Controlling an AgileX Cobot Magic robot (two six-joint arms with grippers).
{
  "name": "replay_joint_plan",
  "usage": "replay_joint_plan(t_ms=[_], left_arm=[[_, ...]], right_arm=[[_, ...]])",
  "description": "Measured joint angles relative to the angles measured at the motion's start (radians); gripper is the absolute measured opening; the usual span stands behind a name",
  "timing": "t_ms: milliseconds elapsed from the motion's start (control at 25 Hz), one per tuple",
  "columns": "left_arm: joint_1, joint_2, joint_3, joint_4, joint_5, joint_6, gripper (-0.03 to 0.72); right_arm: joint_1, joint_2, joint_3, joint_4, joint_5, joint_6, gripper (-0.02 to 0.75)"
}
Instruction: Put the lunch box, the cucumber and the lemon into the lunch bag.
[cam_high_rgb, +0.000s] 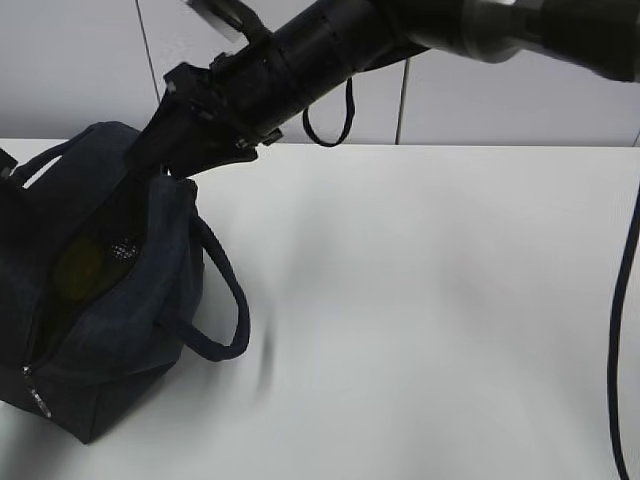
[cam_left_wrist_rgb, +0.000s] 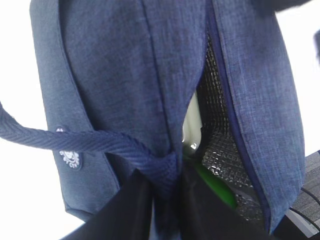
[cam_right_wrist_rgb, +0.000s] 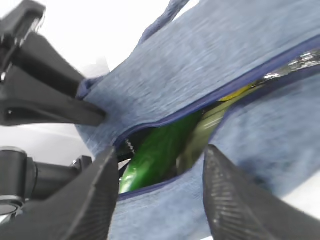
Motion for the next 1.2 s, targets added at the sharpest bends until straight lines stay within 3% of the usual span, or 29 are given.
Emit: replay_joint_plan(t_ms=[320,880,960,1120,1200], left_arm=[[0.0,0.0,0.0,0.0,0.0,0.0,0.092],[0.0,0.0,0.0,-0.002,0.0,0.0,0.092],[0.0,0.0,0.0,-0.004,0.0,0.0,0.092],[0.0,0.0,0.0,-0.005,0.0,0.0,0.092],[0.0,0.0,0.0,-0.005,0.0,0.0,0.092]], right_arm=[[-0.025,0.0,-0.018,-0.167,0.011,0.107,0.389],[0.049,0.064,-0.02,-0.208,0.013,0.204,0.372],[0.052,0.064,-0.02,-0.237,0.013,0.219,0.309],[0.052,0.064,-0.02,-0.263,0.016,0.225,0.073],[0.052,0.064,-0.02,-0.27,0.018,0.225,0.03]])
